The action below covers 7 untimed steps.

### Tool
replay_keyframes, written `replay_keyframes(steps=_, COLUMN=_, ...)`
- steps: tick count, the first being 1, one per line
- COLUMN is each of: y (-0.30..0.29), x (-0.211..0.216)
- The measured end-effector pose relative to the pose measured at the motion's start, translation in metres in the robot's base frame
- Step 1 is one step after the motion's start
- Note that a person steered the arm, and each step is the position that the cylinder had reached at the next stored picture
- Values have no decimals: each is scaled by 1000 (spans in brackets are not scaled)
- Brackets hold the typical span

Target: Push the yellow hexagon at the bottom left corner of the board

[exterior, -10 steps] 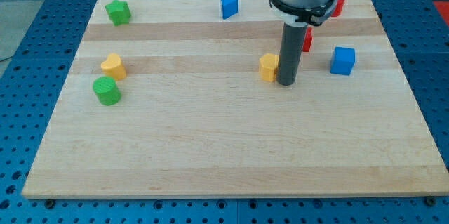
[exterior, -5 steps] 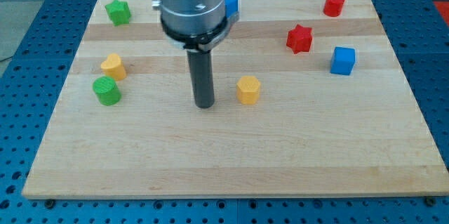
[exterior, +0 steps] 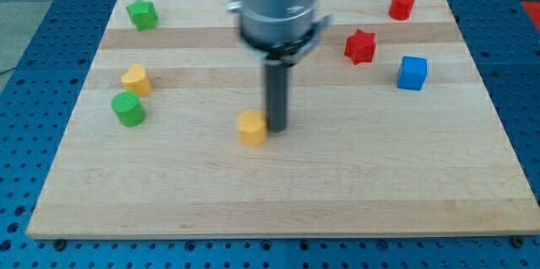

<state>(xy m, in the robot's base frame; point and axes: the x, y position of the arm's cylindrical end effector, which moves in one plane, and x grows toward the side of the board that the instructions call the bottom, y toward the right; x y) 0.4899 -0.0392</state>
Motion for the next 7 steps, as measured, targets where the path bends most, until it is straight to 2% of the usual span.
replay_keyframes(steps=1, y=-28, x=7)
replay_keyframes(steps=2, y=-1, x=-3)
replay_keyframes(steps=3, y=-60, x=16)
replay_keyframes(steps=4, y=-143, x=55)
replay_keyframes(steps=5, y=-131, x=57)
replay_keyframes(steps=6, y=-93, x=36)
replay_keyframes(steps=7, y=-124, x=30)
